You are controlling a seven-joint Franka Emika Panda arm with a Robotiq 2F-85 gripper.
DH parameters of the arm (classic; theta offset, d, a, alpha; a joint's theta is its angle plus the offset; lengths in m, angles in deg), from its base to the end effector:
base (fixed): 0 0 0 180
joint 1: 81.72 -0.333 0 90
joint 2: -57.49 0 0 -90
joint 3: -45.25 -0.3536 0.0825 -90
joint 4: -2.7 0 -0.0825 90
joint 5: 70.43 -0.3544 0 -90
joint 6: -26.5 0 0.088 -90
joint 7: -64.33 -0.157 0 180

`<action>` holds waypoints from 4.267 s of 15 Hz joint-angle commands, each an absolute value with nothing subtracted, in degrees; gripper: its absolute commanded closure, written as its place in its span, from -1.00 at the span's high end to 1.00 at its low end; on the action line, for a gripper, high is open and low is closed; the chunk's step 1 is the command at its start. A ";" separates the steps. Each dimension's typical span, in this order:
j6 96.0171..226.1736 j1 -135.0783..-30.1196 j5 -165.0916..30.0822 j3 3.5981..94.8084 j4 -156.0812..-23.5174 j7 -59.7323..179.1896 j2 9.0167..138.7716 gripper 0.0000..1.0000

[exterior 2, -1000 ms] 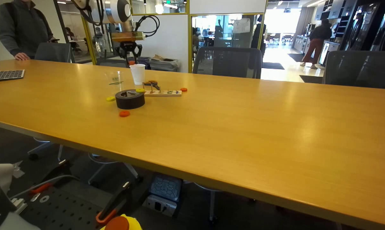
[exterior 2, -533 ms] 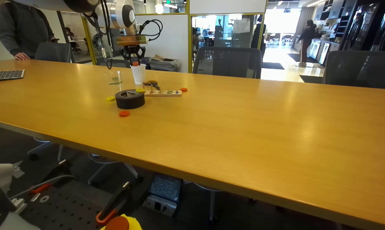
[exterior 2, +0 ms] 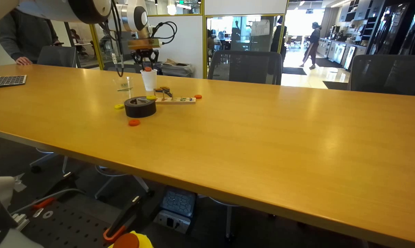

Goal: Put three round orange blocks in the white cup, then put the two round yellow blocks in the clear cup and put the last round orange block in the white cup

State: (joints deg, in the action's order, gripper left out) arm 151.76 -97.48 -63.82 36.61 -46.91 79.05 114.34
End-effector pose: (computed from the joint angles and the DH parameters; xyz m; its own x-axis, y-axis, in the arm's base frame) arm 0.7879 0.2870 0.3196 0.7499 0.5777 0.3224 0.5901 -0.8044 0.0689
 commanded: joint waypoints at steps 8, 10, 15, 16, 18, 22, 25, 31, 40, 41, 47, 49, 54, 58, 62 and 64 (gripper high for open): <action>147.39 -99.28 -61.38 40.66 -42.48 75.43 113.54 1.00; 145.21 -99.69 -59.65 43.19 -43.61 72.80 111.53 1.00; 142.62 -98.11 -58.42 47.48 -45.41 68.53 108.53 1.00; 142.35 -97.45 -58.85 48.08 -45.93 68.27 108.24 1.00; 142.39 -95.68 -59.55 49.22 -47.17 67.18 108.34 1.00; 143.44 -90.89 -60.82 49.82 -51.62 66.50 108.62 1.00; 143.71 -87.09 -62.42 49.05 -54.50 67.38 108.87 1.00; 142.86 -81.62 -66.40 45.00 -58.46 69.96 108.86 1.00; 142.86 -80.41 -69.00 42.80 -60.14 72.24 110.65 1.00; 143.03 -80.35 -69.09 42.57 -60.05 72.60 110.98 1.00; 143.89 -80.39 -69.20 41.81 -59.08 73.73 113.17 1.00; 144.97 -80.33 -69.25 41.59 -59.04 74.15 113.44 1.00; 147.48 -80.54 -69.01 41.43 -58.78 74.72 113.59 1.00; 148.31 -80.61 -68.89 41.47 -58.36 74.90 113.97 1.00; 148.40 -80.57 -68.85 41.52 -58.05 75.07 114.17 1.00; 148.43 -80.59 -68.79 41.55 -57.82 75.19 114.24 1.00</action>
State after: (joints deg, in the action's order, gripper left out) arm 147.81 -80.79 -67.79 41.85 -59.95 73.91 113.28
